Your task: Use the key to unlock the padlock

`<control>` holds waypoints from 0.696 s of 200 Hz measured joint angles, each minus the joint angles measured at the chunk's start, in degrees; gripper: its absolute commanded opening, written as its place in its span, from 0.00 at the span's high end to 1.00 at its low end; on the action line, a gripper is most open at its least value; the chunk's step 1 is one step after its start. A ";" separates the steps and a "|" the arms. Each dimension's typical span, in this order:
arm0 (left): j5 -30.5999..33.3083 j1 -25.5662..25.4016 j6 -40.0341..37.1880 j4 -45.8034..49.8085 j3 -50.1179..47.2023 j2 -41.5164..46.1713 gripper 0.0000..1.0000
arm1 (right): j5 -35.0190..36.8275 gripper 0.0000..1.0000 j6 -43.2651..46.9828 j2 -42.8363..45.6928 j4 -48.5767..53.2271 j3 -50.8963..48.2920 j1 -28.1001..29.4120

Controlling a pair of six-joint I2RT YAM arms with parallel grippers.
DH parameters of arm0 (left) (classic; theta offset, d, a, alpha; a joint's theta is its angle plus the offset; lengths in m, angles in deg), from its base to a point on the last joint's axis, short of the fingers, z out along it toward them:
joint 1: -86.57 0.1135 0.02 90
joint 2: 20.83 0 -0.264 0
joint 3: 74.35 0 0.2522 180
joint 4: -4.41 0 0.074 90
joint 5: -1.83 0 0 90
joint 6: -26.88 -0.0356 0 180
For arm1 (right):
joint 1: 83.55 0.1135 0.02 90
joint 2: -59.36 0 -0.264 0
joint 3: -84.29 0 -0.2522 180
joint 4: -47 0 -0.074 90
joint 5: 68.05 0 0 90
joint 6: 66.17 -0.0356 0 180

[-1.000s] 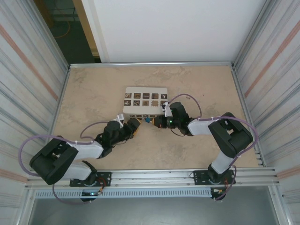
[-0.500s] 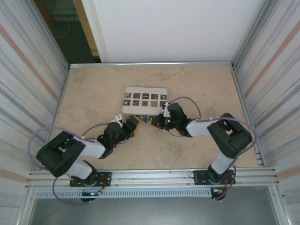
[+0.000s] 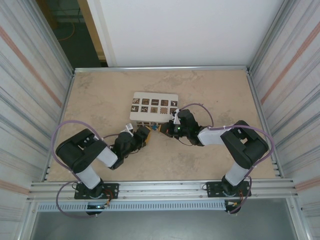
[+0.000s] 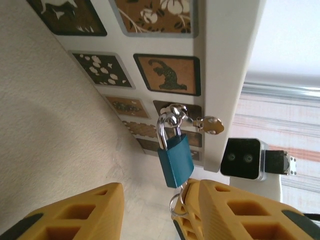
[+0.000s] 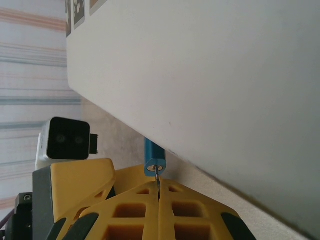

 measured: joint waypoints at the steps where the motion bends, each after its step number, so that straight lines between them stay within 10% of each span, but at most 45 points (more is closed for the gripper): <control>1: 0.04 0.00 0.00 -0.13 0.02 -0.09 0.56 | 0.00 1.00 0.00 0.00 0.00 0.00 0.00; 139: 1.11 -1.38 5.27 -8.00 5.11 -9.90 0.63 | 0.00 1.00 -0.52 0.00 0.15 0.22 0.07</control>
